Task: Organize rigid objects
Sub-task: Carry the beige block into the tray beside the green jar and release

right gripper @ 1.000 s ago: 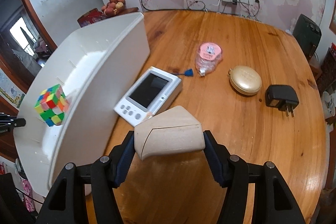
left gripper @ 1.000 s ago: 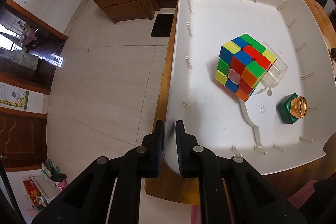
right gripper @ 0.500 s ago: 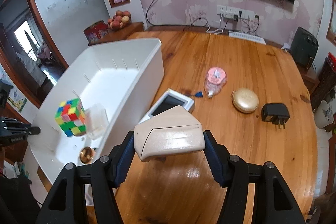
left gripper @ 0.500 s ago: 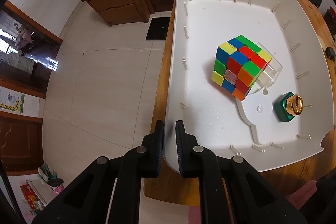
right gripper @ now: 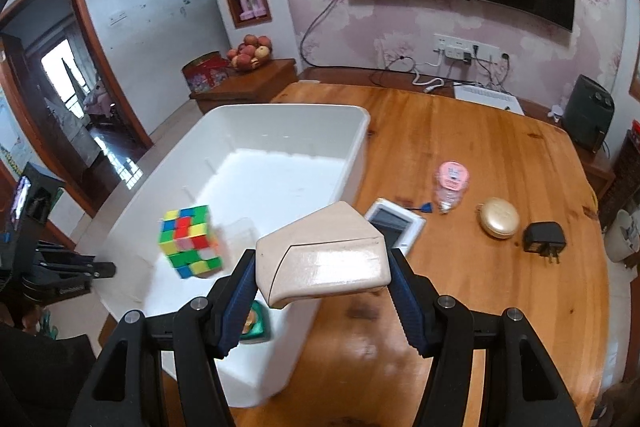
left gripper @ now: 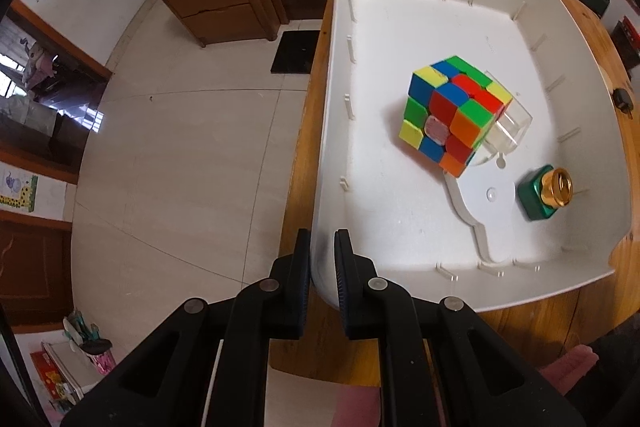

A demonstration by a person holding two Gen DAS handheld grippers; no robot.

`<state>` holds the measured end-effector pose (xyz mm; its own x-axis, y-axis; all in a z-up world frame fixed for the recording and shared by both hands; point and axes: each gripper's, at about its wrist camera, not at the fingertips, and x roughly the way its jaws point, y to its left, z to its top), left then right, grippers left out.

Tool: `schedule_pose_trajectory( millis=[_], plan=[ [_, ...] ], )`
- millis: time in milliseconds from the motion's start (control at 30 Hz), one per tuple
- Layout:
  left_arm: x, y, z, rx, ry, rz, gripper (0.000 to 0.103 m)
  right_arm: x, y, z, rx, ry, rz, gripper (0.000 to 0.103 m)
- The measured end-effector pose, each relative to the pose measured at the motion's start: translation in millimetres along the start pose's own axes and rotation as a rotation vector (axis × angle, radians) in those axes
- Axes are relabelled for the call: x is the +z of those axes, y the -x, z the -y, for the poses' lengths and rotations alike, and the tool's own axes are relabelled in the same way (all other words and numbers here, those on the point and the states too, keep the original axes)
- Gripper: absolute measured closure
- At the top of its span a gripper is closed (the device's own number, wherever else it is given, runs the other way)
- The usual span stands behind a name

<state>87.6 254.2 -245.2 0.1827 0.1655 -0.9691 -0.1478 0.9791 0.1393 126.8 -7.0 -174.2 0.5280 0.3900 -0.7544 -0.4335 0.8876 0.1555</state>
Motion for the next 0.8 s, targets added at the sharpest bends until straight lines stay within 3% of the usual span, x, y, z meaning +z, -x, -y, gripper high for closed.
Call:
schedule_pose_trajectory(
  millis=[400, 800],
  plan=[
    [1, -1, -5, -0.068, -0.044, -0.012, 0.09, -4, -13, -64, 0.054, 0.085, -0.072, 0.039],
    [3, -2, -8, -0.137, -0.14, -0.017, 0.089, -13, -35, -96, 0.044, 0.101, -0.171, 0.039]
  ],
)
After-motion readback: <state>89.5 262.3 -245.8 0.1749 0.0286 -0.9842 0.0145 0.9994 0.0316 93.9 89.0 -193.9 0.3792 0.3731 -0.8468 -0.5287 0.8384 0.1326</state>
